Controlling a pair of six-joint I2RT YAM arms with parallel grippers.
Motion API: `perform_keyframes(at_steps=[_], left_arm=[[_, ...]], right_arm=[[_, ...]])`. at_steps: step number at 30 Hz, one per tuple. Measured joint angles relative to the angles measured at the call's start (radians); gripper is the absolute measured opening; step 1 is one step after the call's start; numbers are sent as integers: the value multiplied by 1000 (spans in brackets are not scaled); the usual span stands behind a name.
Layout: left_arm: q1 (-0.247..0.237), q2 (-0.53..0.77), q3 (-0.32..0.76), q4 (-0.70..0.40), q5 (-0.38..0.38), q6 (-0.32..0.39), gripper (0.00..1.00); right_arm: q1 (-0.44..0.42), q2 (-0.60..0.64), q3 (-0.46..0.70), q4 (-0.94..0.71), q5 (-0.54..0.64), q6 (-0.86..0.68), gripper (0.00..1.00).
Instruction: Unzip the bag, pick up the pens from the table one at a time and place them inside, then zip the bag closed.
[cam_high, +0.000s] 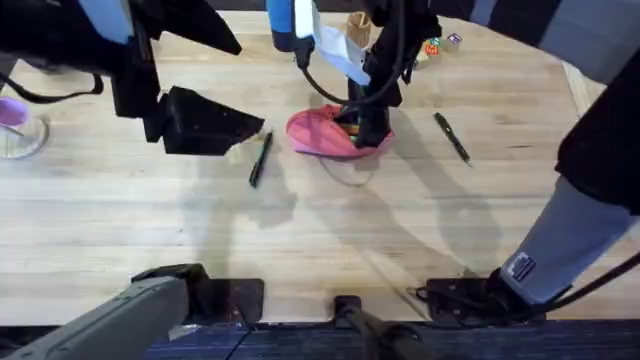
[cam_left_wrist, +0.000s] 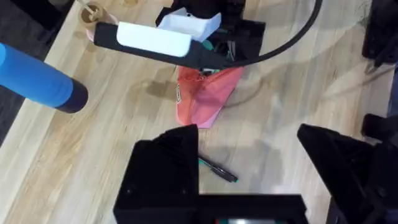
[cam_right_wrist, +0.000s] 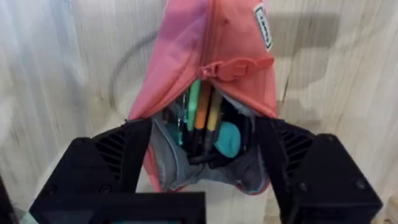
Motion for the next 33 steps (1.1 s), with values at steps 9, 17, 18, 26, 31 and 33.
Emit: perform_keyframes(at_steps=[9, 17, 18, 26, 31, 33], left_arm=[[0, 0, 0, 0, 0, 0, 994], [0, 0, 0, 0, 0, 0, 994], [0, 0, 0, 0, 0, 0, 994], [0, 0, 0, 0, 0, 0, 994], [0, 0, 0, 0, 0, 0, 994], [0, 0, 0, 0, 0, 0, 994]], right_arm=[[-1, -49, 0, -15, -6, 230, 995], [-65, -200, 0, -19, -8, 509, 996], [-79, -220, 0, -19, -8, 533, 996], [-197, -315, 0, -23, -8, 611, 996], [-280, -342, 0, -24, -8, 630, 996], [-365, -395, -40, 2, -8, 638, 996]])
